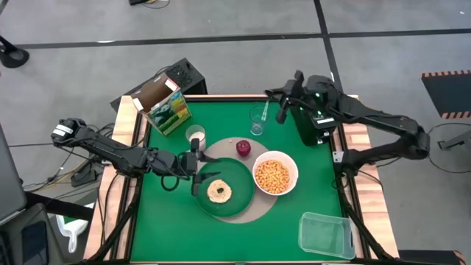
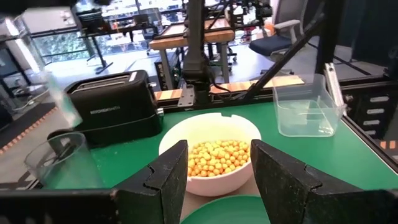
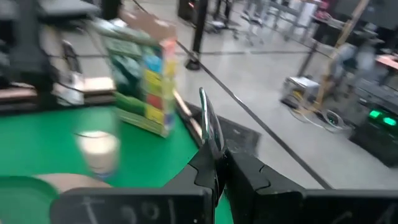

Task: Arrange a breakfast setting
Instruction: Put the blue spoon beside the green plate

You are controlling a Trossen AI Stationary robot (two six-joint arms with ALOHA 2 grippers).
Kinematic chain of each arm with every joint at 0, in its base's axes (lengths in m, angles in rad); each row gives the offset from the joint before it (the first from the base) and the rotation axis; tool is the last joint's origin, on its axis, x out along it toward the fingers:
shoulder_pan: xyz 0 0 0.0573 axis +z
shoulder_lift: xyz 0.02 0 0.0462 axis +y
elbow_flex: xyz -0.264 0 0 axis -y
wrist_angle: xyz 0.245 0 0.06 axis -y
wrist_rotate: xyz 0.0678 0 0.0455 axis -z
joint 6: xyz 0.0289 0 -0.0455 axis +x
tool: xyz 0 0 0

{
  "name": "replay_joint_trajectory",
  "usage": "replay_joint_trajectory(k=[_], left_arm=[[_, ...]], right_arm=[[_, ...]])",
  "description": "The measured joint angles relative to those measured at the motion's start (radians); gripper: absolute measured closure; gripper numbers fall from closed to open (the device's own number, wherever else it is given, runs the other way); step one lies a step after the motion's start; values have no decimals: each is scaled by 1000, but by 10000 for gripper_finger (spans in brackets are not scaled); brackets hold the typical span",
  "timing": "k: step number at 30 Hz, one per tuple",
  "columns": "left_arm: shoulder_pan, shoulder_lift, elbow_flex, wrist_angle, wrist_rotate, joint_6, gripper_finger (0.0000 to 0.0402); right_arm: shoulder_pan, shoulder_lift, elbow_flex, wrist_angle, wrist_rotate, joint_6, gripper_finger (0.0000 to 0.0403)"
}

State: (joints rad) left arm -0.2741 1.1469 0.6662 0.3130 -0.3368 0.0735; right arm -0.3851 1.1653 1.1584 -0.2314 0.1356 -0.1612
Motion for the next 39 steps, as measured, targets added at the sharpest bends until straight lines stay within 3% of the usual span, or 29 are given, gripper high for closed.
replay_joint_trajectory(k=[13, 18, 24, 33, 35, 39], left_arm=[[0, 0, 0, 19, -35, -182, 239], [0, 0, 0, 44, -50, -226, 239], [0, 0, 0, 71, -53, -240, 235], [-20, 0, 42, 4, -98, -205, 156], [-48, 3, 61, -21, -143, -198, 143], [-123, 43, 96, -85, -350, -184, 140]], right_arm=[[324, -31, 0, -10, 2, 57, 358], [459, 16, -10, 7, 118, 54, 358], [578, 96, -66, 70, 180, 54, 358], [621, 177, -104, 240, 203, 43, 358], [621, 180, -105, 251, 238, 40, 358], [620, 197, -104, 299, 302, 38, 358]])
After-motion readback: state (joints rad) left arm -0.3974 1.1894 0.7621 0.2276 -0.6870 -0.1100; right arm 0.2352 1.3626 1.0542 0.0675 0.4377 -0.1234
